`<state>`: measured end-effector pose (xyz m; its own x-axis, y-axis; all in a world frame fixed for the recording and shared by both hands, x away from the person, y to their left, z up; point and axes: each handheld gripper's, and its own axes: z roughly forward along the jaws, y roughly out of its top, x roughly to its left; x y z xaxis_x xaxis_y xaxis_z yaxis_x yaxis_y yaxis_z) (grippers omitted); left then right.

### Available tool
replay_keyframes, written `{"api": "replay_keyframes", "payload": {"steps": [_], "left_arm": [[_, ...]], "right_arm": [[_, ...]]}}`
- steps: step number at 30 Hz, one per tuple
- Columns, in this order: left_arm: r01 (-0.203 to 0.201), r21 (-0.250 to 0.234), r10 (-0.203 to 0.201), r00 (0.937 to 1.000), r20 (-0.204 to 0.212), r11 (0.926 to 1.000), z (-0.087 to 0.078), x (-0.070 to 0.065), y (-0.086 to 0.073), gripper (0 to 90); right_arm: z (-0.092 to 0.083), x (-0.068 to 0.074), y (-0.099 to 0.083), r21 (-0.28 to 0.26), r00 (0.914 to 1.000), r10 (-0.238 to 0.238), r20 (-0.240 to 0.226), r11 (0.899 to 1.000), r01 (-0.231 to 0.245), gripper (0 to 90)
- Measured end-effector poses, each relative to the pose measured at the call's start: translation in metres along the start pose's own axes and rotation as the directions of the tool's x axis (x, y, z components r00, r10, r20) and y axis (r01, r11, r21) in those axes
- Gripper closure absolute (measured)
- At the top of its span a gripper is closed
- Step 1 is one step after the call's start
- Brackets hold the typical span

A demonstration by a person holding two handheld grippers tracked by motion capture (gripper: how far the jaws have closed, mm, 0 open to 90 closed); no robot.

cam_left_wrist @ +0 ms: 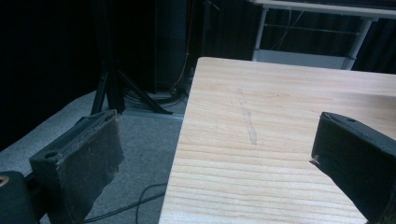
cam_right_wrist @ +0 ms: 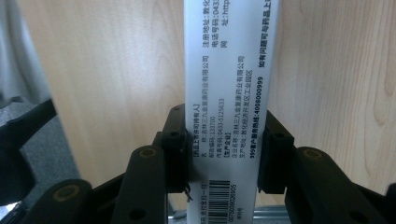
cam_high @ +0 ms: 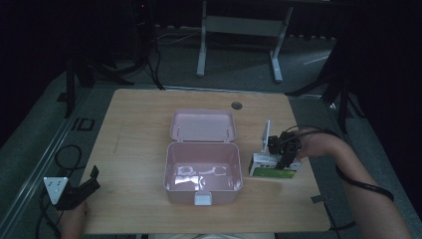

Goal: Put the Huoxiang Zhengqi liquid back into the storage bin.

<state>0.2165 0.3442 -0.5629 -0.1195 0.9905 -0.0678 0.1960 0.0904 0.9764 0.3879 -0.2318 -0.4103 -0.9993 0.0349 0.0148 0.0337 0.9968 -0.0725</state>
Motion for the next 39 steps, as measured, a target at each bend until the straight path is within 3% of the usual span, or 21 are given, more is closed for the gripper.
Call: {"api": "replay_keyframes", "payload": {"steps": [8, 15, 28, 39], "left_arm": [[0.005, 0.004, -0.005, 1.0000, 0.004, 1.0000, 0.000, 0.001, 0.000, 2.1], [0.009, 0.005, -0.009, 1.0000, 0.004, 1.0000, 0.000, 0.001, 0.000, 2.1], [0.009, 0.006, -0.009, 1.0000, 0.003, 0.9999, 0.000, 0.001, 0.000, 2.1], [0.013, 0.006, -0.013, 0.9999, 0.005, 0.9999, 0.000, 0.001, 0.000, 2.1]], "right_arm": [[-0.017, 0.008, -0.001, 0.020, 0.9996, 0.025, -0.014, 1.000, -0.025, 61.7], [-0.028, 0.011, -0.001, 0.003, 0.9988, 0.043, -0.021, 0.999, -0.043, 61.8], [-0.071, 0.022, 0.006, -0.046, 0.9992, 0.028, 0.028, 0.999, -0.027, 61.8], [-0.089, 0.018, 0.019, -0.058, 0.9994, 0.035, 0.009, 0.998, -0.034, 61.8]]}}
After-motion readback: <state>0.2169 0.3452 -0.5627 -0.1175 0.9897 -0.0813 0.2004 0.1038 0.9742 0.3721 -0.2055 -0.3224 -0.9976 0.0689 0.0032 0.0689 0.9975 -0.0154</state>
